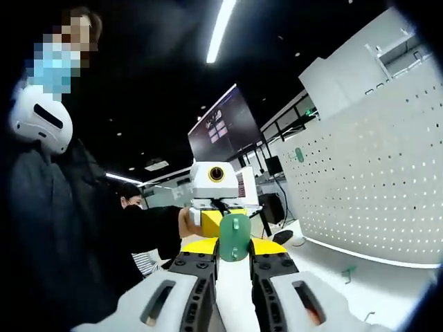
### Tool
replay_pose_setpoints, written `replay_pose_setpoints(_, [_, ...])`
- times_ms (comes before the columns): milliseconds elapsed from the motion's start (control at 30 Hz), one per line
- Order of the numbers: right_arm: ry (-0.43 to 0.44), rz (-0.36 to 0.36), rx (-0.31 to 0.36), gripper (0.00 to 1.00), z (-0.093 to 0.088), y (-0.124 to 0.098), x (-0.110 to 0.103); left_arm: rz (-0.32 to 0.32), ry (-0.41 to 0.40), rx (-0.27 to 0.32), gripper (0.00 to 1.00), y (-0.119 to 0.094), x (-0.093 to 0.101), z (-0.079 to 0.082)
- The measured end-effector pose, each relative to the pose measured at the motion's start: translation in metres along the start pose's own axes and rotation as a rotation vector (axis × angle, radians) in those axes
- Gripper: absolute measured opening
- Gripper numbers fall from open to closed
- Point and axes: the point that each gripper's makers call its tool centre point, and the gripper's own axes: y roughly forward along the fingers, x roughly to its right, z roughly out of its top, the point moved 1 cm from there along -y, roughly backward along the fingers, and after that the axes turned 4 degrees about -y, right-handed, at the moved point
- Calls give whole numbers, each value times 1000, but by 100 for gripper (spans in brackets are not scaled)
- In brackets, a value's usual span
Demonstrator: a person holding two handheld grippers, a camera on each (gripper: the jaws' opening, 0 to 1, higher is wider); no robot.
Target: Insert the hook assembly into the mounting plate slot until the hook locks in place.
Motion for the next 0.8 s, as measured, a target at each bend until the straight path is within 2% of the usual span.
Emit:
replay_pose_setpoints(133, [-7, 11, -5, 16, 1, 1, -3, -3, -7, -4, 10, 1, 2, 0])
replay_pose_setpoints(400, [-13, 16, -16, 16, -1, 3, -5, -23, 3, -4, 5, 3, 6, 0])
replay_pose_setpoints(800, [-31, 26, -34, 16, -4, 6, -6, -7, -16, -17, 4, 0, 7, -3])
